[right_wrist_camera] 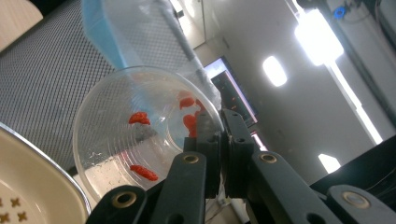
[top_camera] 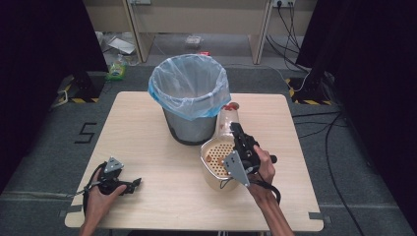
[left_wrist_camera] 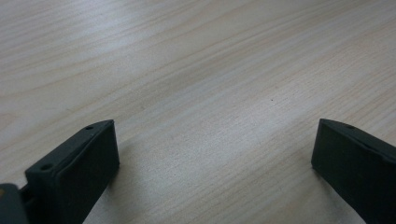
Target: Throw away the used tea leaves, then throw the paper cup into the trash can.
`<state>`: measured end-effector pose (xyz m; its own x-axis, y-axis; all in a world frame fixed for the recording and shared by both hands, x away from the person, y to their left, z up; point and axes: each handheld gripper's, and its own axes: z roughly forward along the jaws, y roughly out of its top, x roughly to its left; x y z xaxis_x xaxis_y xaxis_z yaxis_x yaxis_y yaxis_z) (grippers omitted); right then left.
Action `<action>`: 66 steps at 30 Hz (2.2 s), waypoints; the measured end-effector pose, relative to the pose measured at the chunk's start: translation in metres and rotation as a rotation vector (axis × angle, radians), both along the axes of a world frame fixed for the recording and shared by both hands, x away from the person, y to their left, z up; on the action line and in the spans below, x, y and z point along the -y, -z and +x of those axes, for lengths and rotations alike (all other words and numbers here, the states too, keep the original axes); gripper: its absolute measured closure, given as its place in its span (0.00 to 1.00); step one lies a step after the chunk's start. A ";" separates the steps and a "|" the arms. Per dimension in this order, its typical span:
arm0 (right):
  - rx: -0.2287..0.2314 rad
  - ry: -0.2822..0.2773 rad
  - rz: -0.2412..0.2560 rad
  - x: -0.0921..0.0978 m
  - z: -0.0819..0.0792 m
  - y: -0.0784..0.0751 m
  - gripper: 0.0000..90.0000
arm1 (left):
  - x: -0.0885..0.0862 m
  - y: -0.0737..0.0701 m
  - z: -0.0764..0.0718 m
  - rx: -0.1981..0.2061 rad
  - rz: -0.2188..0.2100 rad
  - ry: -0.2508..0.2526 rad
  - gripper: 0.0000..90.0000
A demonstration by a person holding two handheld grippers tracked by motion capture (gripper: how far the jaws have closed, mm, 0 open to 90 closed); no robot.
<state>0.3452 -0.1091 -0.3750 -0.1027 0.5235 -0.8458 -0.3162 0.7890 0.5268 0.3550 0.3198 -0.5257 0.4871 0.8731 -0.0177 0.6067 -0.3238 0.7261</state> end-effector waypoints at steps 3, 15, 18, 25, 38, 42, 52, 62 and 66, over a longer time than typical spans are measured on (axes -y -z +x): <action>-0.054 -0.003 0.063 0.005 0.006 -0.004 0.97 | 0.000 0.000 0.000 0.000 0.000 0.000 0.00; -0.232 -0.016 0.279 0.033 0.025 -0.028 0.97 | 0.000 0.000 0.000 0.000 0.000 0.000 0.00; -0.263 -0.016 0.329 0.042 0.033 -0.036 0.97 | 0.000 0.000 0.000 -0.001 0.000 0.000 0.00; -0.324 -0.003 0.427 0.061 0.054 -0.053 0.97 | 0.000 0.000 0.000 -0.003 -0.002 0.000 0.00; -0.387 0.013 0.511 0.068 0.092 -0.095 0.97 | 0.000 0.000 0.000 -0.004 -0.003 -0.001 0.00; -0.382 0.012 0.519 0.064 0.099 -0.110 0.97 | 0.000 0.000 0.000 -0.004 -0.003 0.000 0.00; -0.409 -0.042 0.505 0.037 0.120 -0.140 0.97 | 0.000 0.000 0.000 -0.003 -0.004 -0.001 0.00; -0.487 -0.137 0.443 -0.019 0.144 -0.145 0.97 | 0.000 0.000 0.000 -0.003 -0.004 0.000 0.00; -0.519 -0.141 0.418 -0.035 0.157 -0.145 0.97 | 0.000 0.000 0.000 -0.003 -0.004 0.000 0.00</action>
